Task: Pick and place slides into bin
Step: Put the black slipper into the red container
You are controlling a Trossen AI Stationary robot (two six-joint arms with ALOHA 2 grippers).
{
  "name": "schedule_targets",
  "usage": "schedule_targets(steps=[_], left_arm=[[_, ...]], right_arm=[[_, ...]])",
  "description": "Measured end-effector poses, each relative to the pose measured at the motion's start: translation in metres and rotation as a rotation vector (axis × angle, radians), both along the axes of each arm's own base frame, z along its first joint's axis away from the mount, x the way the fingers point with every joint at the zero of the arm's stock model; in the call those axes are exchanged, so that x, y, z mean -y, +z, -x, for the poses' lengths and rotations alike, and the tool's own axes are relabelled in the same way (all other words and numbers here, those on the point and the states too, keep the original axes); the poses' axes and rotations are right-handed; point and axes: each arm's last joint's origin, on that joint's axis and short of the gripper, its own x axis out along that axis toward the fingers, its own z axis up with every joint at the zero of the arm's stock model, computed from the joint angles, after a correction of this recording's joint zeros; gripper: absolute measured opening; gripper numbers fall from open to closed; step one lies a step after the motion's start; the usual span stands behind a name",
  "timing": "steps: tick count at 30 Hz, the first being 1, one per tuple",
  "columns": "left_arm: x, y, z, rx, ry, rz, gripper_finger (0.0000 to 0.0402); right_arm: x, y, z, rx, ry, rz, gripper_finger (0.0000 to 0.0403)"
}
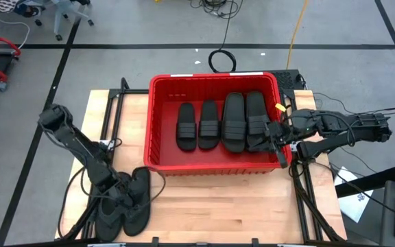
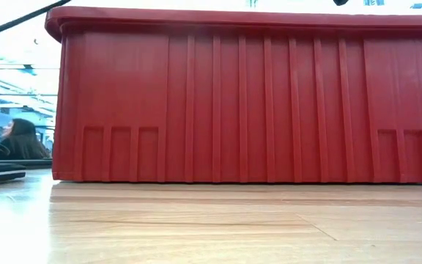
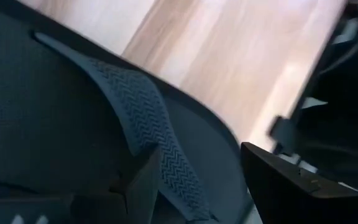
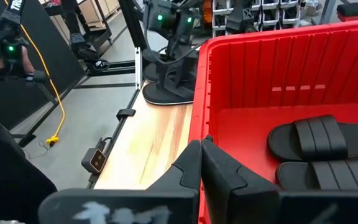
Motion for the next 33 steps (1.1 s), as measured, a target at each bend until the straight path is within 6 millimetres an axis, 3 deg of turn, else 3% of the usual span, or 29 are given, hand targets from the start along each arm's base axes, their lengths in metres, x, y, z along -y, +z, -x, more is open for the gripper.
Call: schedule_targets(steps=[10,14,19,25,33], left_arm=[[0.004,-0.016,-0.005,-0.058,0.01,-0.031,0.0215],[0.003,-0.007,-0.008,-0.058,0.016,0.074,0.0214],[0.002,0.016,-0.013,0.064,-0.025,0.198,0.0213],[-0.007,0.031,-0.007,0.043,-0.039,0.155,0.0213],[-0.004,0.024,-0.003,0.071,-0.186,0.053,0.0214]], right_arm=[[0.001,0.001,0.0,0.007,-0.026,0.009,0.0],[0.001,0.0,0.0,0.006,-0.026,0.009,0.0],[0.001,0.0,-0.001,0.008,-0.024,0.014,0.0],[0.001,0.0,-0.002,0.006,-0.018,0.027,0.0],[0.0,-0.003,-0.005,-0.013,-0.015,0.03,0.0]])
